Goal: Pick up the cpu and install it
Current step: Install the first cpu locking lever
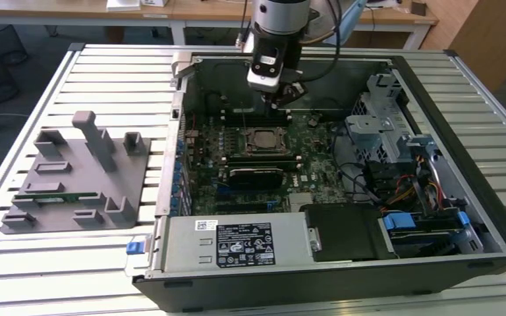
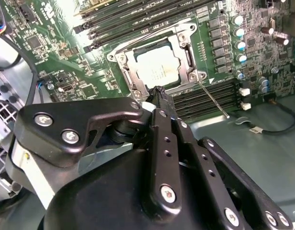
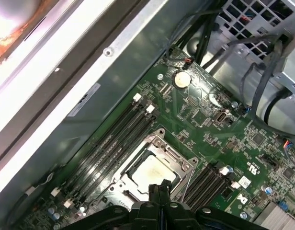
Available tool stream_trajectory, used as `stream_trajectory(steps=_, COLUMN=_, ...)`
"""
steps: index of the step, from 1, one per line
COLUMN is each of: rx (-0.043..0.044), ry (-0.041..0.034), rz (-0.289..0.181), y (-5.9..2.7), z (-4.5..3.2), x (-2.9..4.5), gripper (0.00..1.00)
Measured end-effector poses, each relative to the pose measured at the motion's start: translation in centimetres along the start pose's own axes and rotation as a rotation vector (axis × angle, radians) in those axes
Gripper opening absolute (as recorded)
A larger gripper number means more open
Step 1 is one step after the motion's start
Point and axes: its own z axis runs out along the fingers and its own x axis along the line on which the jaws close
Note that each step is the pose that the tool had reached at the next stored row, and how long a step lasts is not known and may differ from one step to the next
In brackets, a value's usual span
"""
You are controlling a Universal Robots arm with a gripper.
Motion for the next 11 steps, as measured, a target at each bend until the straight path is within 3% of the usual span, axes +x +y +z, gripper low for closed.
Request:
stream_trajectory(steps=4, rx=-0.0003, ry=0.0011, rz=-0.043, y=0.0, z=0.0, x=-0.01, gripper=0.11)
stream_trajectory(steps=11, rx=-0.0009, ry=0.0044, rz=-0.17, y=-0.01, z=0.02, x=-0.01, gripper=0.11)
